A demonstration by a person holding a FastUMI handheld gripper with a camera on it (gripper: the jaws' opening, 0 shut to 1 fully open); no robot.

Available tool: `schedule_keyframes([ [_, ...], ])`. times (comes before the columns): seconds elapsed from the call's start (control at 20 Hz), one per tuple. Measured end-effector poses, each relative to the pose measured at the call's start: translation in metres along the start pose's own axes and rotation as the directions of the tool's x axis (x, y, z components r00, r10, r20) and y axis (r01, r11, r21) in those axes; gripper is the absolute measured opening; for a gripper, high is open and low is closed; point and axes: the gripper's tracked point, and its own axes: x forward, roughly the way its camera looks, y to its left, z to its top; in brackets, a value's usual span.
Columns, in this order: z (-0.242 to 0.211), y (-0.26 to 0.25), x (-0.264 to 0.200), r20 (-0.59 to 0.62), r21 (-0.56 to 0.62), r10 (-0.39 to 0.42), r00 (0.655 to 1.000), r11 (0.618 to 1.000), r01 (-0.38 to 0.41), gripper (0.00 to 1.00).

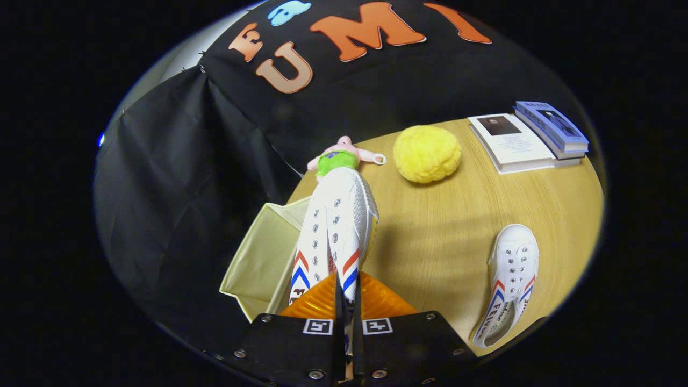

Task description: Open the storage box then place both shoes into the box .Put the left shoe in first, then the right shoe, with the right side of both shoes facing outward in a uniform manner.

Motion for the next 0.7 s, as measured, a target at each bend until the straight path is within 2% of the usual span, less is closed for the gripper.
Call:
schedule_keyframes([
  [0.3,0.030,0.072,0.004,0.042,-0.098,0.089,0.995,0.992,-0.085,0.05],
  [0.5,0.023,0.111,0.038,0.024,-0.182,0.115,0.993,0.977,-0.108,0.06],
  [0.6,0.009,0.121,0.054,-0.001,-0.227,0.136,0.991,0.965,-0.133,0.05],
  [0.7,-0.002,0.121,0.068,-0.022,-0.254,0.123,0.992,0.959,-0.125,0.06],
])
